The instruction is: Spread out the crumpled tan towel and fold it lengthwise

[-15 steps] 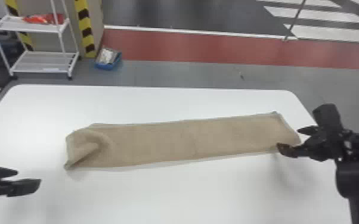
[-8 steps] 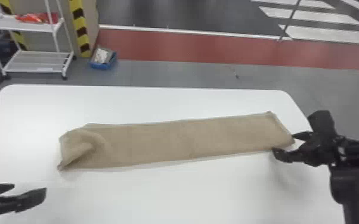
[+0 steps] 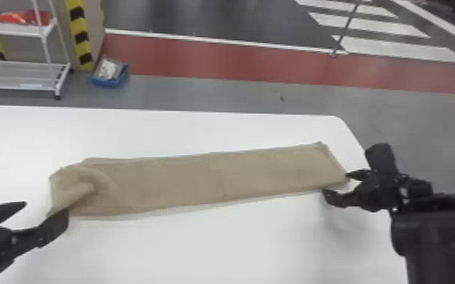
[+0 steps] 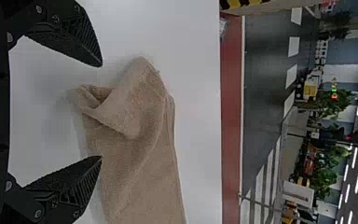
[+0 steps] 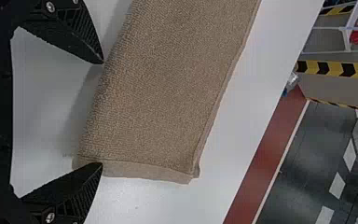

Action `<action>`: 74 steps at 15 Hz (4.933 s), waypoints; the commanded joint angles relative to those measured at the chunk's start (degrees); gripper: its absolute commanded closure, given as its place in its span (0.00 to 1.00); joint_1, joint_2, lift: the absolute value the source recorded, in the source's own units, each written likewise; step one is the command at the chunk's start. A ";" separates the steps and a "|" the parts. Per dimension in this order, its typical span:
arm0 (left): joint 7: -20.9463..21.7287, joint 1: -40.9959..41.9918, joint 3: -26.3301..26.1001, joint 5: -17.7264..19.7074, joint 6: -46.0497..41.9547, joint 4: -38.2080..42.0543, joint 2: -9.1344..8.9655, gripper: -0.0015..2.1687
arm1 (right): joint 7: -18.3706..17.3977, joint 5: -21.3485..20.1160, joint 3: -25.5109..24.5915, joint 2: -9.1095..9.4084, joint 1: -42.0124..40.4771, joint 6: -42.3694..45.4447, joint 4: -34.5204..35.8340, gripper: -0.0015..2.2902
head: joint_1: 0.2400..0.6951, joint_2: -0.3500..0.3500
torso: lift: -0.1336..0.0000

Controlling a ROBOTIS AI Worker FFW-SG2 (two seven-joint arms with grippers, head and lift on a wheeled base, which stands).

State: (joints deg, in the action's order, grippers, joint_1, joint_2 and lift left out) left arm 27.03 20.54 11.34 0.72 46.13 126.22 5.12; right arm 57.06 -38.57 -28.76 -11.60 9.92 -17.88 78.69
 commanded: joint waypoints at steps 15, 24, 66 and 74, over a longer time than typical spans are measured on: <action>-6.11 2.23 -3.61 -1.60 -4.68 -2.65 -0.91 0.25 | 0.42 -0.01 -0.33 0.00 -0.34 -0.19 0.15 0.04 | 1.00 0.13 | 0.07; -6.20 1.87 -3.78 -3.71 -4.86 -3.70 -0.64 0.34 | 0.50 0.08 -0.42 0.00 -0.34 -0.19 0.15 0.04 | 1.00 0.14 | 0.07; 47.94 -6.92 7.29 -14.87 -47.75 -16.88 13.33 0.87 | -1.87 3.85 0.46 0.27 5.99 -7.39 -5.39 0.97 | 1.00 0.18 | 0.07; 48.56 -12.10 1.40 -28.76 -50.74 -20.58 15.35 0.87 | -1.87 3.50 0.72 0.53 5.82 -7.39 -5.39 0.97 | 1.00 0.19 | 0.07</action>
State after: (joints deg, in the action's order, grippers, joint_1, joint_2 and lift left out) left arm 75.59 9.09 13.65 -25.58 -2.82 106.30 20.32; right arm 55.19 -34.90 -28.19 -11.11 15.76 -25.27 73.31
